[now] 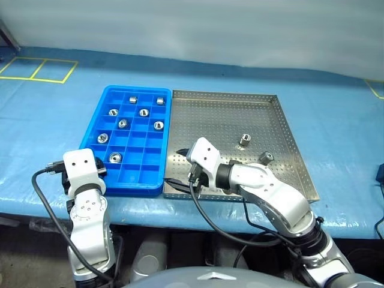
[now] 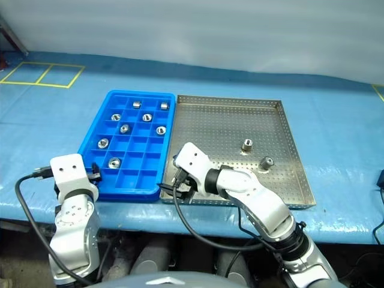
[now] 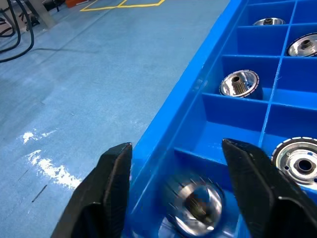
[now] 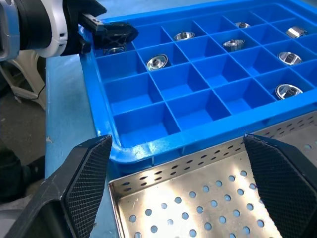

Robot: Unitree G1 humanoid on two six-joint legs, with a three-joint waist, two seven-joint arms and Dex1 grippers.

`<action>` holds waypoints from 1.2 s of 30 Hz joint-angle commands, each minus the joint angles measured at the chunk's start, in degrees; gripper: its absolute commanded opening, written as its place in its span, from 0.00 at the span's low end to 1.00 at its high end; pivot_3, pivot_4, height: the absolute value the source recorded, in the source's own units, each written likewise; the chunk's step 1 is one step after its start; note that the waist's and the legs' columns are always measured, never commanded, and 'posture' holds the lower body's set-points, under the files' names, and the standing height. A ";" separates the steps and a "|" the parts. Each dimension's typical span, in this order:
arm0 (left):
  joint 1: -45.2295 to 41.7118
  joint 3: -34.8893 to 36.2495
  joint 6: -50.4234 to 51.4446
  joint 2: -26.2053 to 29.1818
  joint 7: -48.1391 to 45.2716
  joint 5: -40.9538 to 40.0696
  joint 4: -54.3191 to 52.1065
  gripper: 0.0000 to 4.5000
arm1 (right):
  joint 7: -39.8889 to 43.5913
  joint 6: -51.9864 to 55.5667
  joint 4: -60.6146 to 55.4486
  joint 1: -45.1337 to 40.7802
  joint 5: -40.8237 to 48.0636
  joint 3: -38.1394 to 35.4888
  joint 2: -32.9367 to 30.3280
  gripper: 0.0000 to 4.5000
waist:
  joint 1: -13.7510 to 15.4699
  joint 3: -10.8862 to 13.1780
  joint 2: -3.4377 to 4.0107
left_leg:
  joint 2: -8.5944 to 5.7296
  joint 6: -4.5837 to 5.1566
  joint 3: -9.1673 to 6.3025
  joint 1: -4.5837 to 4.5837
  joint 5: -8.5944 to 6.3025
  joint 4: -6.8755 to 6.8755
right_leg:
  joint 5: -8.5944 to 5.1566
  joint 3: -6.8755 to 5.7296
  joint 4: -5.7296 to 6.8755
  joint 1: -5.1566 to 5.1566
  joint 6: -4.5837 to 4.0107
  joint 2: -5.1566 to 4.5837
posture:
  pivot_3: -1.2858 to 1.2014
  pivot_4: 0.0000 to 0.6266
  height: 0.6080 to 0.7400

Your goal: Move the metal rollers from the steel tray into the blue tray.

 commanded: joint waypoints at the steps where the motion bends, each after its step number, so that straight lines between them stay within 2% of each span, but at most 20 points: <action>1: -3.02 -0.86 -3.18 -0.45 -1.08 -2.13 -0.91 0.99 | -3.65 1.55 -5.37 2.77 0.84 -6.22 0.46 1.00 | 0.06 0.01 -0.01 | -0.01 0.00 -0.04 -0.04 0.00 0.01 | 0.00 -0.06 0.00 0.00 0.00 -0.01 | 0.60 0.24 1.00; 6: -8.33 -2.44 -9.41 0.53 -8.33 -10.35 -0.74 0.99 | -13.43 5.10 -4.90 3.93 -1.25 -16.56 4.59 1.00 | -0.67 0.00 -0.01 | -0.04 0.00 -0.08 -0.17 0.00 0.12 | 0.02 -0.19 -0.02 -0.04 0.00 -0.13 | 0.57 0.24 1.00; 11: -9.81 -8.96 -10.65 5.95 -22.21 -19.88 1.62 0.99 | -26.73 4.99 5.61 -1.42 -9.36 -21.56 10.24 1.00 | -2.65 0.00 0.07 | -0.04 -0.01 0.03 -0.15 0.01 0.07 | 0.19 -0.16 0.00 -0.09 -0.28 -0.02 | 0.55 0.24 1.00; 19: -8.04 -18.77 -9.79 14.63 -36.18 -29.46 0.80 0.99 | -32.78 -3.76 25.64 -8.30 -12.61 -25.69 16.58 1.00 | -5.50 0.04 0.13 | 0.02 0.01 0.12 -0.08 0.00 -0.03 | 0.19 0.14 -0.01 -0.09 -0.29 0.47 | 0.54 0.24 1.00; 28: -5.88 -20.08 -9.69 16.79 -34.72 -32.33 -0.64 0.99 | -33.04 -9.93 40.20 -9.60 -13.84 -26.74 18.14 1.00 | -5.32 0.11 0.25 | 0.09 0.00 0.20 0.01 0.01 -0.06 | 0.11 0.32 0.00 -0.07 -0.10 0.61 | 0.56 0.24 1.00; 36: -4.85 -20.80 -10.20 17.21 -32.77 -32.62 -1.05 0.99 | -31.78 -10.20 41.46 -8.53 -13.31 -26.53 19.01 1.00 | -5.10 0.14 0.32 | 0.10 0.00 0.22 0.01 0.01 -0.07 | 0.12 0.37 0.01 -0.08 -0.09 0.63 | 0.57 0.24 1.00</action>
